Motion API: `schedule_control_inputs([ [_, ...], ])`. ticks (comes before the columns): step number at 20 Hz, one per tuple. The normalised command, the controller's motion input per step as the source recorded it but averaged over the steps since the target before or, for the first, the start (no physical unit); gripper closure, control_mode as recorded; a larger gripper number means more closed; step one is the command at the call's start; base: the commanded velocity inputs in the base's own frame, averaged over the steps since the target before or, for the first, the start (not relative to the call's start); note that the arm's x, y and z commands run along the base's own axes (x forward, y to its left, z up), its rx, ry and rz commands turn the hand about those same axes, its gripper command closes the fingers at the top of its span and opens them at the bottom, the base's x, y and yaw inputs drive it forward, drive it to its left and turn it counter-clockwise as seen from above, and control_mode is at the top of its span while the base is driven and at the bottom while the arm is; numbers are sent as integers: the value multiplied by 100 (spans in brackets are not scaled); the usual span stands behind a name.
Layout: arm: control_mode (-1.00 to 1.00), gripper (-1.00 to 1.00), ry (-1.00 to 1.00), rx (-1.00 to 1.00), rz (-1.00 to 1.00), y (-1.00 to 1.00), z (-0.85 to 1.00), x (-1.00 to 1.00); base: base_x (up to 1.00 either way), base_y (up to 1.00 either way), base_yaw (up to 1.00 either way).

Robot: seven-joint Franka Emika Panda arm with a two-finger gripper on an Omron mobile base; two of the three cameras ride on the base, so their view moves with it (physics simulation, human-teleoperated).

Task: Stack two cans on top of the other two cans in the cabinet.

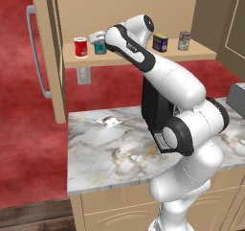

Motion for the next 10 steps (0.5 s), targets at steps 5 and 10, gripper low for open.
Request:
schedule_control_inputs([
  [5,-100,100,-13,0,5,0,11,-26,0,0,0],
  [10,-100,100,-1,0,0,-1,32,-1,0,0,0],
])
